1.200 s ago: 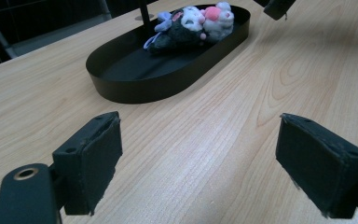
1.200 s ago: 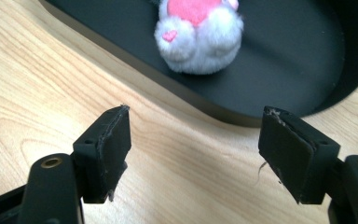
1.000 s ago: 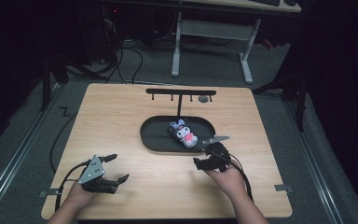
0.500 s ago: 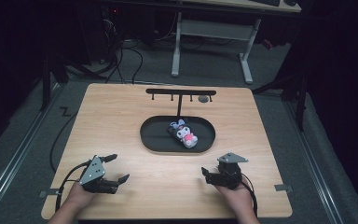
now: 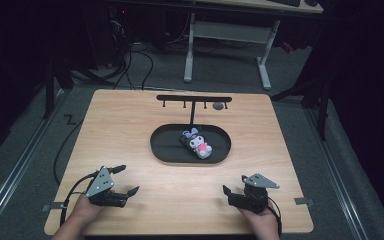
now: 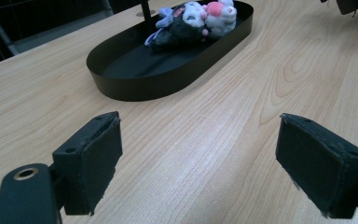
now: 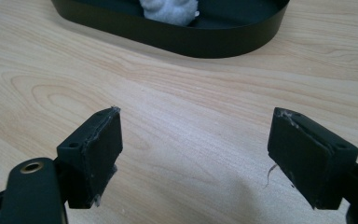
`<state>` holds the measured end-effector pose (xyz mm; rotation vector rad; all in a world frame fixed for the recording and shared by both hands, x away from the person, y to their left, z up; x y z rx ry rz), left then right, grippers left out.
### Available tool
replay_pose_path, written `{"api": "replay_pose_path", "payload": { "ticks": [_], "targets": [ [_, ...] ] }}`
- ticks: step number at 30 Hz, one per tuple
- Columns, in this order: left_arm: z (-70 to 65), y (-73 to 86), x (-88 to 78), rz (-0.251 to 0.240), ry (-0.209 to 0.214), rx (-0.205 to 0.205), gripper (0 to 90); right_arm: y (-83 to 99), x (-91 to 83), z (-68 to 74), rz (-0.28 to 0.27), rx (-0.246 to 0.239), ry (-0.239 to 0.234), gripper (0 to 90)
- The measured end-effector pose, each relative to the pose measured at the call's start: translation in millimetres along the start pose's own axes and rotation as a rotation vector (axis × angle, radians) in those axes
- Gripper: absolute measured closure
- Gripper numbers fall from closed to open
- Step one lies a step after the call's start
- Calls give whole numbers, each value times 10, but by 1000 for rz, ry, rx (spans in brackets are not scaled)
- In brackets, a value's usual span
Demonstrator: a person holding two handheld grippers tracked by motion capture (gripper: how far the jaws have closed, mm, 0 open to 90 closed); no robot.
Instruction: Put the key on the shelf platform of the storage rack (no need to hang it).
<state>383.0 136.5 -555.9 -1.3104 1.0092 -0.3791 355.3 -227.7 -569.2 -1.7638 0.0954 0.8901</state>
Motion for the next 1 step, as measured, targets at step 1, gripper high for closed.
{"api": "replay_pose_path", "payload": {
  "ticks": [1],
  "targets": [
    [1,-1,1,0,1,-1,154,-4,3,-11,-6,2,1,180]
  ]
}}
Point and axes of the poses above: each handheld gripper's, and its own axes: x roughly forward along the jaws, y roughly out of its underside, z roughly to its left, the point moved 9 cm from there along x, roughly forward along the jaws, and after that the axes turned 12 degrees about -x, right-handed, at the moved point
